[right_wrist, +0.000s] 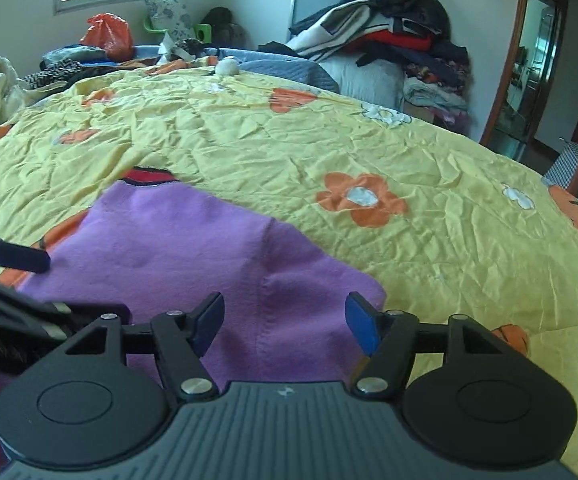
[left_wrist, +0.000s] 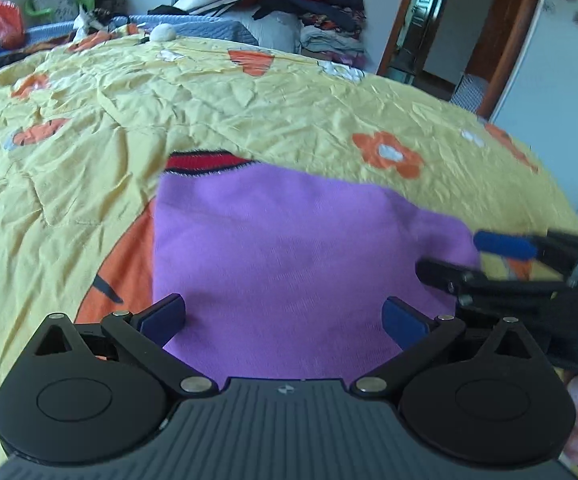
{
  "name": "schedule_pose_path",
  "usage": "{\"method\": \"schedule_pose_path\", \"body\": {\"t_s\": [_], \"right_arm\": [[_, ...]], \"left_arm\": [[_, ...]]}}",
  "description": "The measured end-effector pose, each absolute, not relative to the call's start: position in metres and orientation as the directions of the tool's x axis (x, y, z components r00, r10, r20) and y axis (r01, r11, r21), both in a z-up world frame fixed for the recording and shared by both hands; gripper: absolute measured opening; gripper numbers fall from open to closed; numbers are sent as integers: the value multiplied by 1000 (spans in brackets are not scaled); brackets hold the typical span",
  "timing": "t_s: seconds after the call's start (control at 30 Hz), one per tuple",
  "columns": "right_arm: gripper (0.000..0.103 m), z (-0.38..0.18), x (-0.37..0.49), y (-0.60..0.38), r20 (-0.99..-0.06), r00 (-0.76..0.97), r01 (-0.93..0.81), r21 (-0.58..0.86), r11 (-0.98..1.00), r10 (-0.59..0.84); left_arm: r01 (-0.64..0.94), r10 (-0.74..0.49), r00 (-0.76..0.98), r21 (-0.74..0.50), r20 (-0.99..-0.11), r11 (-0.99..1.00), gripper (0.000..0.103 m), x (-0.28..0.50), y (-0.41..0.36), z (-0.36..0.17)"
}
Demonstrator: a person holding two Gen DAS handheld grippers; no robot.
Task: Fold small clothes
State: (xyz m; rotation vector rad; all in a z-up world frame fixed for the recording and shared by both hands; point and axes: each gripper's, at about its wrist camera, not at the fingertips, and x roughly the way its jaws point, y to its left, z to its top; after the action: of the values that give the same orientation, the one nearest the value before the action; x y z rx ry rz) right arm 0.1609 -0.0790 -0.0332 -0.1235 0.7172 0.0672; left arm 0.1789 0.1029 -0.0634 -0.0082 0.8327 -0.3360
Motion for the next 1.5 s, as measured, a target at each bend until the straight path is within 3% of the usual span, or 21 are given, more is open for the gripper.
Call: {"method": "schedule_pose_path", "body": {"t_s": [0.17,0.2,0.23,0.3,0.37,0.53,0.57,0.6,0.7,0.77,0.87,1.03,1.07,1.1,1.13,1.17,1.23,1.3,1.5], "right_arm": [[68,-39,157,-81,-667,744,-107,-78,991,28],[72,-46,157,-82,-676,736,-119,-75,990,37],[86,-54,159,-84,-685,727,-127,-78,989,40],[100,-61,160,-96,-679,733,-99,-58,993,33],[100,-57,157,-107,-694,717,-81,9,997,65],[99,-33,100,-101,-627,772,-158,-24,987,108],[97,-31,86,-98,-616,775,-192,-23,981,138],[87,-32,72,-94,-606,780,-221,-32,975,157],[48,-46,43,-82,-620,766,-288,-91,953,172],[47,-61,37,-84,-635,762,-297,-165,940,129],[47,-61,41,-114,-647,739,-273,-31,961,189],[47,-35,23,-123,-587,781,-253,12,967,212],[45,-32,22,-124,-566,800,-240,3,971,200],[32,-29,24,-124,-542,820,-223,-6,975,185],[26,-28,28,-123,-524,828,-232,5,973,200],[25,-28,34,-122,-515,821,-269,31,963,246],[16,-39,53,-109,-567,797,-286,-54,957,207],[16,-56,71,-103,-596,794,-278,-179,944,121],[16,-40,77,-106,-575,807,-258,-142,956,133]], "left_arm": [[292,-274,631,-105,-726,951,103,174,101,-72],[298,-267,630,-90,-729,950,103,174,101,-75],[308,-252,638,-58,-728,950,103,172,99,-78],[323,-242,653,-26,-718,946,103,169,100,-81],[300,-224,647,-27,-728,954,103,165,104,-77],[303,-288,641,-111,-711,947,103,120,121,-60],[316,-302,637,-117,-709,941,103,107,122,-60],[326,-319,632,-132,-707,936,103,95,125,-61],[346,-316,623,-110,-715,932,103,62,126,-73],[349,-296,609,-87,-736,933,103,48,126,-86],[334,-292,609,-96,-737,938,103,37,133,-95],[310,-323,596,-161,-735,937,103,23,144,-87],[303,-324,601,-168,-730,938,103,21,146,-86],[299,-326,605,-172,-726,939,103,19,146,-86],[300,-328,607,-174,-724,938,103,19,145,-87],[299,-326,609,-171,-723,939,103,18,144,-88],[305,-314,612,-149,-726,941,103,18,138,-90],[307,-312,610,-146,-728,940,103,17,136,-91],[317,-343,638,-171,-689,933,103,14,142,-75]]}}
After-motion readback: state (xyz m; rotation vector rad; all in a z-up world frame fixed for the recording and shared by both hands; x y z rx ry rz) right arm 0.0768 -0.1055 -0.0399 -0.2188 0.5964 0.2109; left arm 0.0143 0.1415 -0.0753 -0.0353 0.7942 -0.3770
